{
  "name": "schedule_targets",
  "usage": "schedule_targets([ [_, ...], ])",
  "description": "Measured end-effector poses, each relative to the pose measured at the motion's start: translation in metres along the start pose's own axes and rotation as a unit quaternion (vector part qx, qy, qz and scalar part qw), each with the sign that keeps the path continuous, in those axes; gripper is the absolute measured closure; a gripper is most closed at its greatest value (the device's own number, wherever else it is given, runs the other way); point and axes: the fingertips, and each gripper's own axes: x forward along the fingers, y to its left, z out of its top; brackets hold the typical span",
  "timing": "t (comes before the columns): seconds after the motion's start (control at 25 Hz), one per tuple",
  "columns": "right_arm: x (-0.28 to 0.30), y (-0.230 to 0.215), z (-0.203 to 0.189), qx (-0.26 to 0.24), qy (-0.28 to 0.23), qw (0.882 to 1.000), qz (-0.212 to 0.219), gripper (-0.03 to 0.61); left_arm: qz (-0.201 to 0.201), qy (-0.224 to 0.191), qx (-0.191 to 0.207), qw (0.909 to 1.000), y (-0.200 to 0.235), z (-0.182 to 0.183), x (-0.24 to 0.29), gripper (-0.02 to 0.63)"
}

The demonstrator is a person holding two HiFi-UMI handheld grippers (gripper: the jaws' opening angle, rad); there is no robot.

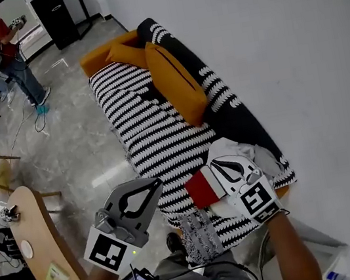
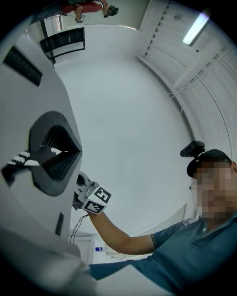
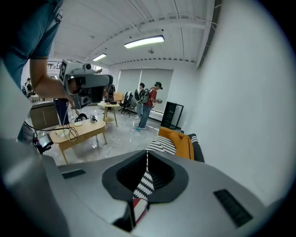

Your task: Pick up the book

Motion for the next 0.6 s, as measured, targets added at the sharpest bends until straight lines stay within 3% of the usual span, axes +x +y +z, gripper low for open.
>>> schedule_targets([
  [0.2, 0.041, -0.007, -0.060, 0.048, 0.051, 0.997, 0.028, 0.550, 0.015, 0.019, -0.027, 0.9993, 0.010, -0.021, 0.010, 0.609],
  [0.36, 0.071, -0.009, -0.106, 0.089, 0.093, 0.990, 0.051, 0.500, 0.025, 0.031, -0.045, 0.9982, 0.014, -0.037, 0.018, 0.609],
  [0.52, 0.097, -0.006, -0.153, 0.138, 0.134, 0.979, 0.069, 0.452, 0.031, 0.043, -0.061, 0.9967, 0.019, -0.053, 0.025, 0.609],
  [0.6, 0.108, -0.003, -0.179, 0.182, 0.156, 0.968, 0.079, 0.423, 0.034, 0.052, -0.070, 0.9956, 0.020, -0.063, 0.028, 0.609],
])
